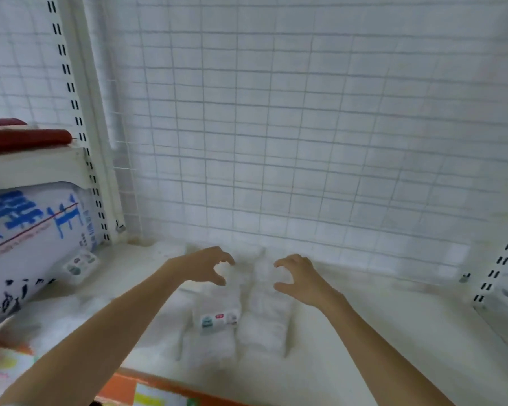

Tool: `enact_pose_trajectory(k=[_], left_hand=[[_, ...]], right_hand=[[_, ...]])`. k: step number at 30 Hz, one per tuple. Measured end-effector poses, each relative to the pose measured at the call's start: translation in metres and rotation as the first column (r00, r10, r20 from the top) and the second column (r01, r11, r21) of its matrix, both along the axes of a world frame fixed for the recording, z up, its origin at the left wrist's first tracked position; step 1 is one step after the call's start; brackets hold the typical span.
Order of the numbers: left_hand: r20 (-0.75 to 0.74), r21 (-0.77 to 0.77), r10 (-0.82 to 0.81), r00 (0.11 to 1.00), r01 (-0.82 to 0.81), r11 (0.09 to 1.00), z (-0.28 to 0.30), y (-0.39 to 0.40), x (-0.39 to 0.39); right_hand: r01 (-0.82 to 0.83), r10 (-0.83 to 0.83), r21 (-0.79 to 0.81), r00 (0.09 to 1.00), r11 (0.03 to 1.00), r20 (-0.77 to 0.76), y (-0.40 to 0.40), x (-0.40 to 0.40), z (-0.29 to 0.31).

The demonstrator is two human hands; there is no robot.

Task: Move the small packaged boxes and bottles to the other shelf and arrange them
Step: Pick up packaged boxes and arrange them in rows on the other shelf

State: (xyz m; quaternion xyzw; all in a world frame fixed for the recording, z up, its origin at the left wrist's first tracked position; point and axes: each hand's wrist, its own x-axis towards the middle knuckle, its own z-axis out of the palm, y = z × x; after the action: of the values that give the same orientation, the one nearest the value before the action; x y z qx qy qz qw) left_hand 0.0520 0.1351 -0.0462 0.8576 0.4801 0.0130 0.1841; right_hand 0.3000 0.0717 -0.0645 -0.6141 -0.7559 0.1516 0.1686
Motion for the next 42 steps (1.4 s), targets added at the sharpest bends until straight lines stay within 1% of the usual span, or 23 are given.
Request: enact_pose_trajectory(k=[4, 7, 10, 12, 15, 16, 17, 19, 22, 24, 26, 27, 29, 30, 34, 38, 40, 42], left_hand=[[-0.032, 0.016, -0.143, 0.989, 0.143, 0.99, -0.021, 0.024, -0.003], [-0.055, 0.034, -0.256, 0.965, 0.258, 0.966, -0.022, 0.034, -0.002], [-0.102, 0.061, -0.337, 0.936, 0.344, 0.937, -0.021, 0.039, -0.002], [-0.154, 0.108, -0.364, 0.919, 0.382, 0.918, -0.022, 0.037, -0.004], [-0.149, 0.221, -0.393, 0.907, 0.418, 0.881, -0.024, 0.035, -0.008], [-0.14, 0.242, -0.404, 0.904, 0.427, 0.871, -0.025, 0.036, -0.01], [-0.113, 0.249, -0.408, 0.906, 0.423, 0.871, -0.025, 0.037, -0.013], [-0.003, 0.237, -0.395, 0.919, 0.385, 0.892, -0.023, 0.038, -0.015], [0.259, 0.189, -0.311, 0.914, 0.268, 0.945, -0.016, 0.036, -0.014], [0.403, 0.092, -0.23, 0.886, 0.211, 0.973, -0.013, 0.033, -0.011], [0.525, -0.05, -0.138, 0.84, 0.192, 0.98, -0.009, 0.025, -0.005], [0.564, -0.104, -0.101, 0.819, 0.192, 0.976, -0.007, 0.021, 0.0], [0.592, -0.176, -0.048, 0.804, 0.188, 0.966, -0.003, 0.012, 0.011], [0.589, -0.204, -0.032, 0.807, 0.187, 0.961, -0.001, 0.008, 0.018], [0.508, -0.314, -0.022, 0.861, 0.208, 0.926, -0.003, -0.005, 0.039], [0.416, -0.36, -0.037, 0.909, 0.201, 0.911, -0.003, -0.017, 0.046], [0.335, -0.358, -0.064, 0.94, 0.19, 0.914, -0.004, -0.02, 0.046], [0.281, -0.317, -0.088, 0.956, 0.179, 0.931, -0.007, -0.026, 0.047]], right_hand=[[0.06, -0.06, -0.004, 0.998, 0.998, -0.037, 0.0, -0.004, -0.008], [0.093, -0.096, -0.031, 0.988, 0.995, -0.118, -0.001, -0.007, -0.012], [0.133, -0.135, -0.019, 0.982, 0.991, -0.129, -0.002, -0.008, -0.011], [0.161, -0.159, 0.005, 0.979, 0.987, -0.124, -0.005, -0.01, -0.012], [0.185, -0.179, 0.043, 0.977, 0.982, -0.118, -0.012, -0.01, -0.015], [0.206, -0.198, 0.043, 0.97, 0.978, -0.139, -0.014, -0.01, -0.015], [0.236, -0.227, 0.034, 0.957, 0.971, -0.183, -0.018, -0.009, -0.013], [0.297, -0.279, 0.009, 0.908, 0.955, -0.312, -0.025, -0.006, -0.007], [0.359, -0.336, -0.057, 0.792, 0.932, -0.509, -0.037, 0.001, -0.002], [0.391, -0.376, -0.105, 0.725, 0.914, -0.577, -0.045, 0.006, 0.0], [0.419, -0.408, -0.144, 0.656, 0.896, -0.635, -0.052, 0.013, 0.001], [0.423, -0.417, -0.165, 0.618, 0.891, -0.666, -0.056, 0.018, 0.001], [0.397, -0.42, -0.214, 0.563, 0.893, -0.712, -0.063, 0.026, 0.0], [0.375, -0.419, -0.235, 0.552, 0.897, -0.721, -0.067, 0.031, -0.001], [0.324, -0.458, -0.326, 0.576, 0.888, -0.677, -0.076, 0.046, -0.004], [0.255, -0.461, -0.387, 0.577, 0.886, -0.674, -0.082, 0.06, -0.012], [0.225, -0.443, -0.395, 0.627, 0.891, -0.641, -0.084, 0.068, -0.017], [0.224, -0.415, -0.377, 0.711, 0.899, -0.568, -0.085, 0.072, -0.02]])
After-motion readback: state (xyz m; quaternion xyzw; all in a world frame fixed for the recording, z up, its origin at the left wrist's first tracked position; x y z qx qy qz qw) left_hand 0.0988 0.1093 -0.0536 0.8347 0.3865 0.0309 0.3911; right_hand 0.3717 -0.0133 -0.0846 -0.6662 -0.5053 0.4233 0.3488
